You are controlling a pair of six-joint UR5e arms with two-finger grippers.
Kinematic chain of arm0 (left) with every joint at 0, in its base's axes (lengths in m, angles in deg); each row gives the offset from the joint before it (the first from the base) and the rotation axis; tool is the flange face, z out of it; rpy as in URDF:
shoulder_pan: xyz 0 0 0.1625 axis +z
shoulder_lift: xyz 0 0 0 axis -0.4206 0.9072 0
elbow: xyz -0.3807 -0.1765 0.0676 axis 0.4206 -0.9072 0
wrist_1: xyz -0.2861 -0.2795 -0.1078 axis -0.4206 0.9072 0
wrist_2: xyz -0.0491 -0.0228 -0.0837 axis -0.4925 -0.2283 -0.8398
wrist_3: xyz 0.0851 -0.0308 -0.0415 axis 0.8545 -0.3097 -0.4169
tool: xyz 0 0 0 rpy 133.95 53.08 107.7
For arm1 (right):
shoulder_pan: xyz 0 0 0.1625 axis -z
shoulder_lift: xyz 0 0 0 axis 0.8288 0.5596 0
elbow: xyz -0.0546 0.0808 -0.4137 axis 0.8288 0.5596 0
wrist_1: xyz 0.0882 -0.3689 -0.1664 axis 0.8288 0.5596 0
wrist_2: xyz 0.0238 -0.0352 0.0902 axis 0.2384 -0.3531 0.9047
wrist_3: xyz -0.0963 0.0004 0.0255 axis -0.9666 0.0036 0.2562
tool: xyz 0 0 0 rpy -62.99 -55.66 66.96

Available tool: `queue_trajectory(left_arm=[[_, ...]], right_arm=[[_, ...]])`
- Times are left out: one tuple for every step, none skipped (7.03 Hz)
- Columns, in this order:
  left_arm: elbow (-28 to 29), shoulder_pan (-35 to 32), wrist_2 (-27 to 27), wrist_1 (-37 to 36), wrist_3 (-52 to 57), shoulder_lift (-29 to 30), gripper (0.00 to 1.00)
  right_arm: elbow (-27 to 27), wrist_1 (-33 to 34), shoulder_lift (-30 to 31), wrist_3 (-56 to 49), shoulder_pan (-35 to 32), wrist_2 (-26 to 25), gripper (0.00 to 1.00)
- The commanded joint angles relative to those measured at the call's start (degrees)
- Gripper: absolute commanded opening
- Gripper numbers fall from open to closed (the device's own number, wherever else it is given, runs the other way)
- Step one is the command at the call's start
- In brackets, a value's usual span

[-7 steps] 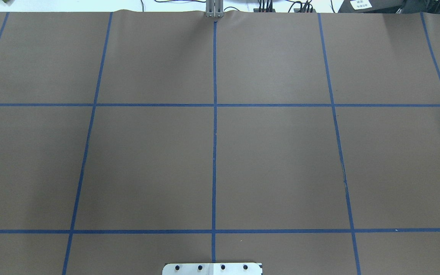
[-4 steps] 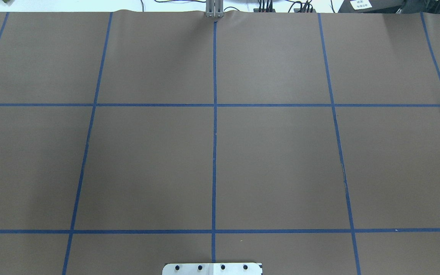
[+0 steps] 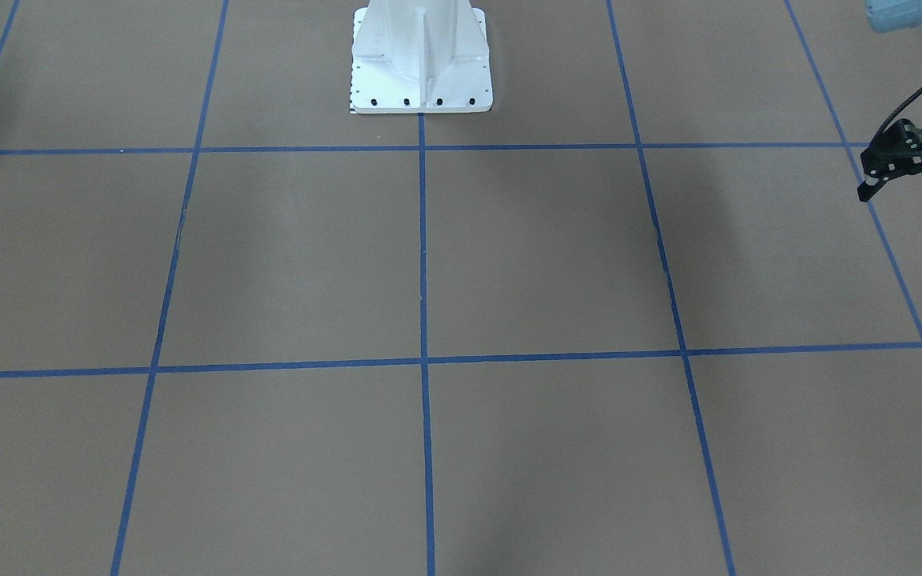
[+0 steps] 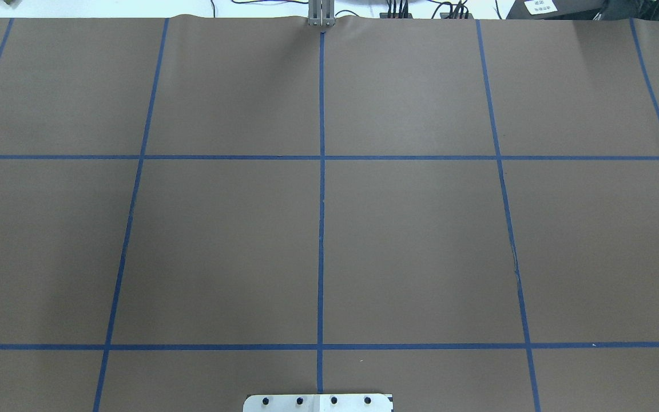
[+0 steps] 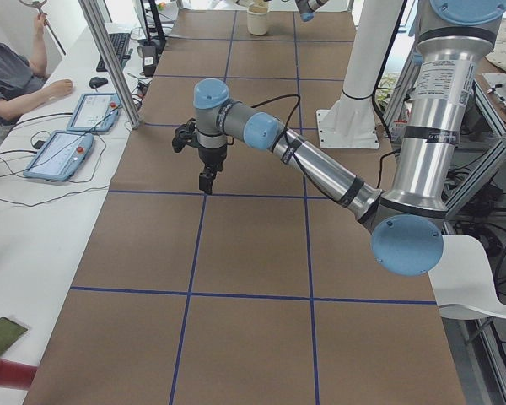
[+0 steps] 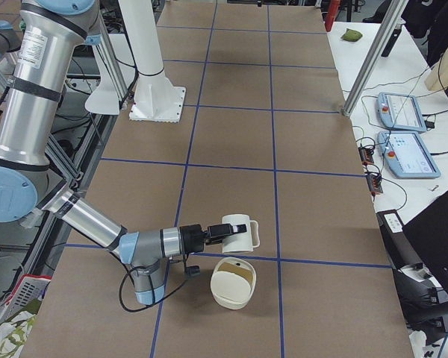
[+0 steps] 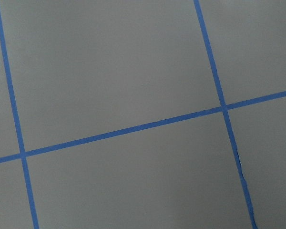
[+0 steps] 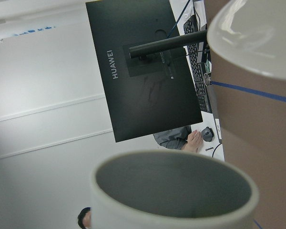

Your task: Left arm hands cup to right arm to dump lemon

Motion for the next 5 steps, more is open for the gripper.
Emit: queue_trajectory(left_arm=[[-0.01, 0.0, -0.01, 0.0, 0.0, 0.04, 1.0], [-0.01, 0.0, -0.01, 0.0, 0.0, 0.04, 1.0], [-0.01, 0.0, -0.01, 0.0, 0.09, 0.04, 1.0], [-0.01, 0.0, -0.01, 0.0, 0.09, 0.13, 1.0], [-0.01, 0.09, -0.01, 0.0, 0.09, 0.13, 1.0]], right_arm=[[0.04, -0.13, -0.59, 8.68, -0.9, -0.7, 0.08], [0.04, -0.13, -0.68, 12.03, -1.69, -0.7, 0.07], [0.04, -0.13, -0.68, 14.24, -2.04, -0.7, 0.07], [0.04, -0.13, -0.68, 16.0, -2.4, -0.78, 0.07], [0.04, -0.13, -0.68, 18.98, -2.92, -0.7, 0.07]])
